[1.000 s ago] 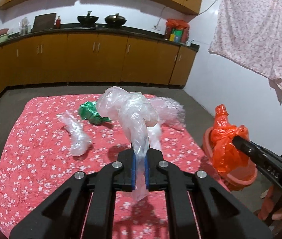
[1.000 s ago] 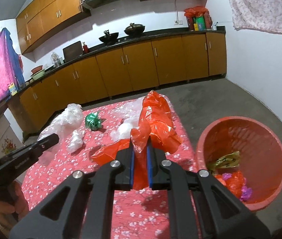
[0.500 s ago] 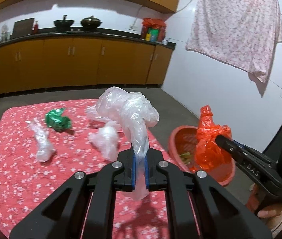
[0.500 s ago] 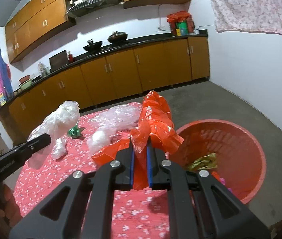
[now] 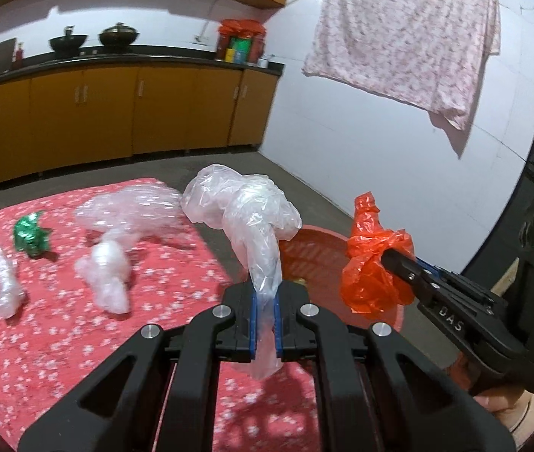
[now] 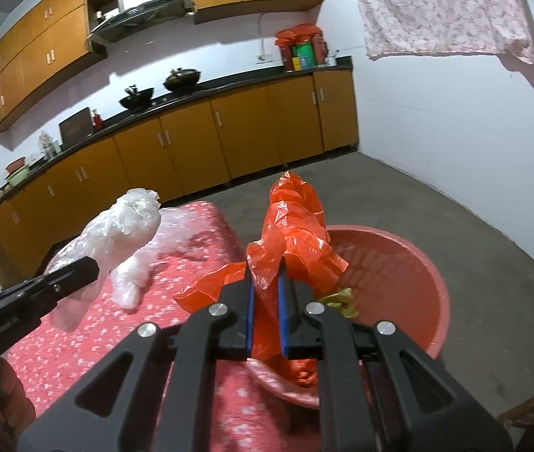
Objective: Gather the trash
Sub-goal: 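Carry both bags over the orange basket and open both tools to drop them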
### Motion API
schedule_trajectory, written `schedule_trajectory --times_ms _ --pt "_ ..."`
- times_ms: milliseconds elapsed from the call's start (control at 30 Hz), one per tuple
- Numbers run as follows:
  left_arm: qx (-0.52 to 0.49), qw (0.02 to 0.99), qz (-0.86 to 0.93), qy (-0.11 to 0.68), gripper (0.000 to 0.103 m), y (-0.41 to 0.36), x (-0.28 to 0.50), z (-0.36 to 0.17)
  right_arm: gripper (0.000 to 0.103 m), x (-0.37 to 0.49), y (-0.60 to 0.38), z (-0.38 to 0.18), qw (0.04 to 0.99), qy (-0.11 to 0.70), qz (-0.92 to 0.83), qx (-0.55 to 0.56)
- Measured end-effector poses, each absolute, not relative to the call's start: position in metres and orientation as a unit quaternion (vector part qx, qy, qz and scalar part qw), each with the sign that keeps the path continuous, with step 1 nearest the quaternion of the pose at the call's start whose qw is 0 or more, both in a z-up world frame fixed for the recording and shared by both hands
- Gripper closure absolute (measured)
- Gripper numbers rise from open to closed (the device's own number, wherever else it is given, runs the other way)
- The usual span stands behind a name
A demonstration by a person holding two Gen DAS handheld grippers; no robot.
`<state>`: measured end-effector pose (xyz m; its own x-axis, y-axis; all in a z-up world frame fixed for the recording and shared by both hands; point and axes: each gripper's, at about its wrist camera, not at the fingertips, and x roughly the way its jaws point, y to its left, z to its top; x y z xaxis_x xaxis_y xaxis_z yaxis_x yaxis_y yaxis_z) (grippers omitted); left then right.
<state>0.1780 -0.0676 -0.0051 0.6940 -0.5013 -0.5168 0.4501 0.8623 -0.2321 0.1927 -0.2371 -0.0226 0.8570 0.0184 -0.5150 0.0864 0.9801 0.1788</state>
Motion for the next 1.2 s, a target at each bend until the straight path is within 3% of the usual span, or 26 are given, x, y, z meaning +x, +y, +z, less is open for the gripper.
schedule_trajectory --times_ms 733,800,867,900,933,1067,1133,1200 --pt "-0.025 0.885 -0.327 0.332 0.097 -0.15 0.208 -0.027 0.092 0.212 -0.301 -0.042 0.952 0.275 -0.074 0.117" --pt "-0.03 0.882 -0.324 0.341 0.095 -0.15 0.212 -0.032 0.087 0.215 -0.303 -0.044 0.951 0.277 -0.072 0.118" --pt "-0.039 0.878 -0.32 0.353 0.079 -0.149 0.216 -0.037 0.082 0.217 -0.305 -0.048 0.949 0.281 -0.07 0.123" --pt "-0.043 0.879 -0.313 0.356 0.057 -0.147 0.217 -0.039 0.073 0.217 -0.305 -0.05 0.948 0.283 -0.07 0.126" --pt "-0.049 0.882 -0.304 0.356 0.045 -0.142 0.217 -0.041 0.07 0.217 -0.306 -0.052 0.948 0.283 -0.072 0.127" --pt "-0.055 0.889 -0.281 0.358 0.041 -0.127 0.22 -0.043 0.054 0.214 -0.308 -0.06 0.946 0.287 -0.083 0.129" --pt "-0.059 0.894 -0.266 0.356 0.033 -0.118 0.22 -0.043 0.043 0.212 -0.309 -0.061 0.945 0.284 -0.093 0.132" --pt "-0.06 0.9 -0.251 0.35 0.027 -0.108 0.218 -0.042 0.024 0.207 -0.308 -0.061 0.947 0.271 -0.109 0.132"
